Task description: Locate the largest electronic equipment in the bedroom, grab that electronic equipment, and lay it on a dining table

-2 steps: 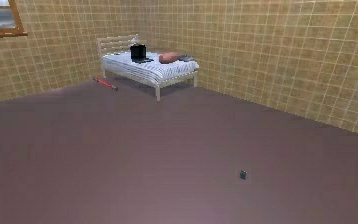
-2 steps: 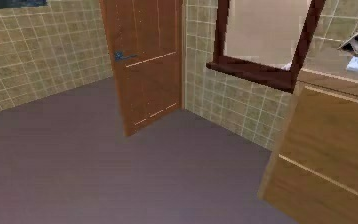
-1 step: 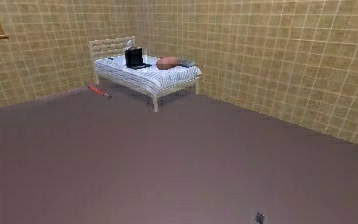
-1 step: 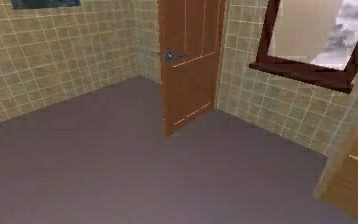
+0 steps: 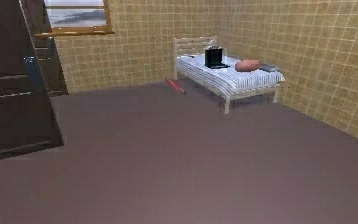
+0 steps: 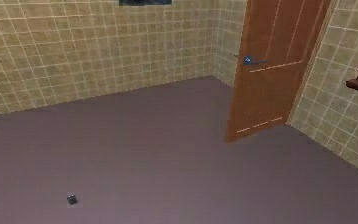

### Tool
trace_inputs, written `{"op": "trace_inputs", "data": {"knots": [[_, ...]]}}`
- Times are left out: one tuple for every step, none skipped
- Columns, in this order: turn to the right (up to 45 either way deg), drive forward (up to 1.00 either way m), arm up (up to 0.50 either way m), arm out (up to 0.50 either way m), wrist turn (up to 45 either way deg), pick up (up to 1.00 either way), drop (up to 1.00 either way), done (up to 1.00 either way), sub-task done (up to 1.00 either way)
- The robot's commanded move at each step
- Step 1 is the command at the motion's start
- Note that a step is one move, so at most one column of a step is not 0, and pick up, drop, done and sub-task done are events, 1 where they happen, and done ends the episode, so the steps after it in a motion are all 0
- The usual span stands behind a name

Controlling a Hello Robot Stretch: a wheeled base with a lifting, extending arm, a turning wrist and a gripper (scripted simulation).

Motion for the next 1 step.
{"op": "trace_inputs", "data": {"knots": [[0.0, 1.00, 0.00, 0.00, 0.0, 0.00, 0.00, 0.00, 0.00]]}}
